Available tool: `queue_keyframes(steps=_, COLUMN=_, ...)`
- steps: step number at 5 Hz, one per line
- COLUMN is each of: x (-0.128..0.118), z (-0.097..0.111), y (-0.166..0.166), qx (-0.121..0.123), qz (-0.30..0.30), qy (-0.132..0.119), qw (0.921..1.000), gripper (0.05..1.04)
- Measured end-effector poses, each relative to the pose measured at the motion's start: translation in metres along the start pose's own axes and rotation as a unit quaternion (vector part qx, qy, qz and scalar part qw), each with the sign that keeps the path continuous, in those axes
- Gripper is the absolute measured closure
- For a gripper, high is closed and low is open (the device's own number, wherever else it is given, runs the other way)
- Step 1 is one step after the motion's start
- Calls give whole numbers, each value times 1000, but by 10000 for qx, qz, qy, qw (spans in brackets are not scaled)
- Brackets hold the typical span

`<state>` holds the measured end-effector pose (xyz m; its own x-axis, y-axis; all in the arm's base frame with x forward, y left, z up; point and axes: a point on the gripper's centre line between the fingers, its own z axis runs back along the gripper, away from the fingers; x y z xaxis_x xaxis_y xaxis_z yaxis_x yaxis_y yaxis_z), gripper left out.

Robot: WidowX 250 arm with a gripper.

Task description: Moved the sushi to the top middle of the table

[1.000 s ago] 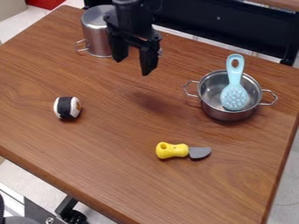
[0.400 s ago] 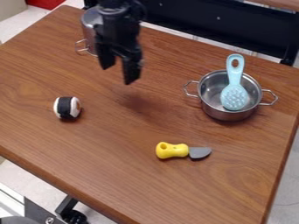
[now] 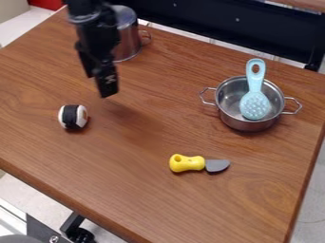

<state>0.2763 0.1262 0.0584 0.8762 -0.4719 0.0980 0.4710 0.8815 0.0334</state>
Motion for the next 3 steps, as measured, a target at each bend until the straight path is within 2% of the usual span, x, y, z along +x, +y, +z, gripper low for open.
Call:
queue_keyframes(steps=1, x=-12, z=-2, y=7, qx=32, qz=-257, qy=-25, qw=9997, gripper=84)
queue_keyframes(steps=2, x=-27, z=-17, y=3, qx=96, qz=-642, qy=-44, qw=9979, gripper=84)
queue_keyframes(steps=3, x=-34, z=-19, y=0, qx=306, qz=-811, qy=-134, qw=9961, gripper=84)
